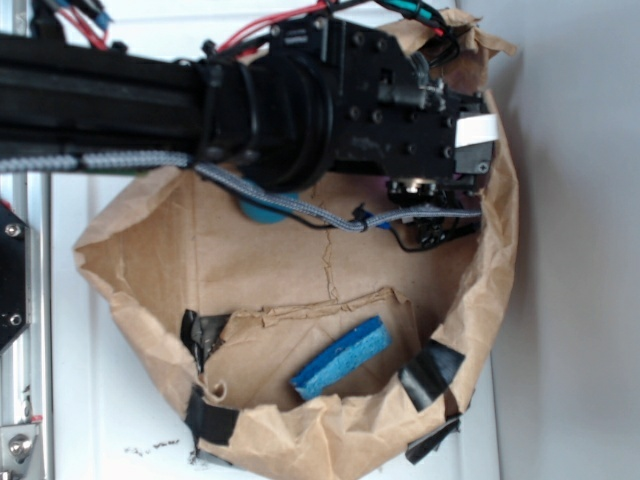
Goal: Grab the green animal.
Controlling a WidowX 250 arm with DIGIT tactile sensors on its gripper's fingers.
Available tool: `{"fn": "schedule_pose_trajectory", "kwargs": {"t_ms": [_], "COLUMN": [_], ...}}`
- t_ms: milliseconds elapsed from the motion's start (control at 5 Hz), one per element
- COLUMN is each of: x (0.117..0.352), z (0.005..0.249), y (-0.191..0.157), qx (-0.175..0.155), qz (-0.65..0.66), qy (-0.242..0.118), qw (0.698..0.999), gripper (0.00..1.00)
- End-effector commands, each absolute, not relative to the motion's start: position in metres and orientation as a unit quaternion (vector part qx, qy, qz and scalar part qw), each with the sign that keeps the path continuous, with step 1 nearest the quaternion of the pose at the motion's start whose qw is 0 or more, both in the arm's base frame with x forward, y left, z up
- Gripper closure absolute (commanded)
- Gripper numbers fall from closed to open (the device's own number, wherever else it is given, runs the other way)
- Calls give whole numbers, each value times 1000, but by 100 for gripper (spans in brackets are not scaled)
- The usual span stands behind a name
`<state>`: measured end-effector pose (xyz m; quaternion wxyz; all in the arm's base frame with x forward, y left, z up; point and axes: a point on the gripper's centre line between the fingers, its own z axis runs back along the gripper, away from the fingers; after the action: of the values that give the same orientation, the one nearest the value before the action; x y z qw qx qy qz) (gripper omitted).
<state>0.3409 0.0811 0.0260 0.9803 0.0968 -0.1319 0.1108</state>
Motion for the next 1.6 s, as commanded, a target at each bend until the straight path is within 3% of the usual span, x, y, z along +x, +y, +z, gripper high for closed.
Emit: {"fn": "schedule_pose_trajectory", "kwargs": {"t_ms": [0, 200, 400, 600, 800, 1000, 1400], "x": [338, 328, 303, 293, 283, 285, 303], "z": [39, 57, 101, 119, 104, 82, 37], "y": [78, 77, 74, 78, 89, 97, 99], "qx": [72, 50, 20, 12, 61, 87, 139], "qz": [114, 101, 77, 75, 86, 86, 93], "qy": [-116, -106, -73, -54, -50, -55, -65], "qw": [984, 988, 994, 996, 993, 991, 984], "gripper": [100, 100, 0, 0, 0, 0, 0]}}
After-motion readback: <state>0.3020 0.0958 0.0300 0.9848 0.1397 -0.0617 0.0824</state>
